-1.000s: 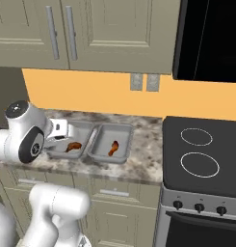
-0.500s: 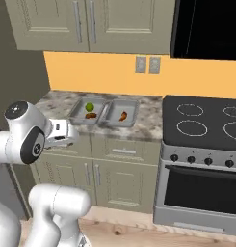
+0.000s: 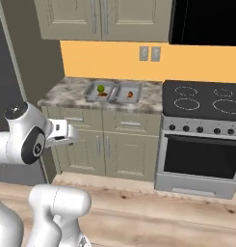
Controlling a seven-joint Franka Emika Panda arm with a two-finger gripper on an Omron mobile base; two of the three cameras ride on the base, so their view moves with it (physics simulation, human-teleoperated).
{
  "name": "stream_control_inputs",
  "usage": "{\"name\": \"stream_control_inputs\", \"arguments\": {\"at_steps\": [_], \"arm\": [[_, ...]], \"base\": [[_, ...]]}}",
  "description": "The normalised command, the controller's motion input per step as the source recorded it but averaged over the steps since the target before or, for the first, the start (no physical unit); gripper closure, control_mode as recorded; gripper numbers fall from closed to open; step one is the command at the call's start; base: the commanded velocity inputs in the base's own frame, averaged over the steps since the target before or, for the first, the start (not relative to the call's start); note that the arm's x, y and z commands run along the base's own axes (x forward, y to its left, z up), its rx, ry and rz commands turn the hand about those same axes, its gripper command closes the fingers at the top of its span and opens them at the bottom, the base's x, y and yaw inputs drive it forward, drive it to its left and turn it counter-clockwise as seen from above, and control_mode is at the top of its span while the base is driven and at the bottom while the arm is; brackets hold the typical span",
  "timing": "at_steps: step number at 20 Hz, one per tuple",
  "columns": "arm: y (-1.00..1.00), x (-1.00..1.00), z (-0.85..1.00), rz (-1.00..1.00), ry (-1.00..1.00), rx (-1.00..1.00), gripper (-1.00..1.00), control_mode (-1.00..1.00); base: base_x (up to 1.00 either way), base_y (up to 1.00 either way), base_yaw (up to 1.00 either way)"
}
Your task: Place one lime and one chicken drumstick in each tupperware on the nearby counter, to pack two identical lunches.
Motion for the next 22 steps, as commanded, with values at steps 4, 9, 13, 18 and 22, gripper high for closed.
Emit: {"name": "stream_control_inputs", "arguments": {"at_steps": [4,9,13,18,22], "arm": [[0.0,0.0,0.0,0.0,0.0,0.0,-1.0,1.0],[0.0,0.0,0.0,0.0,0.0,0.0,-1.0,1.0],[0.0,0.0,0.0,0.0,0.0,0.0,-1.0,1.0],[0.0,0.0,0.0,0.0,0.0,0.0,-1.0,1.0],[0.0,0.0,0.0,0.0,0.0,0.0,-1.0,1.0]], "base": [[-1.0,0.08,0.0],[-1.0,0.36,0.0],[-1.0,0.5,0.0],[-0.79,0.87,0.01],[-0.45,1.0,0.17]]}}
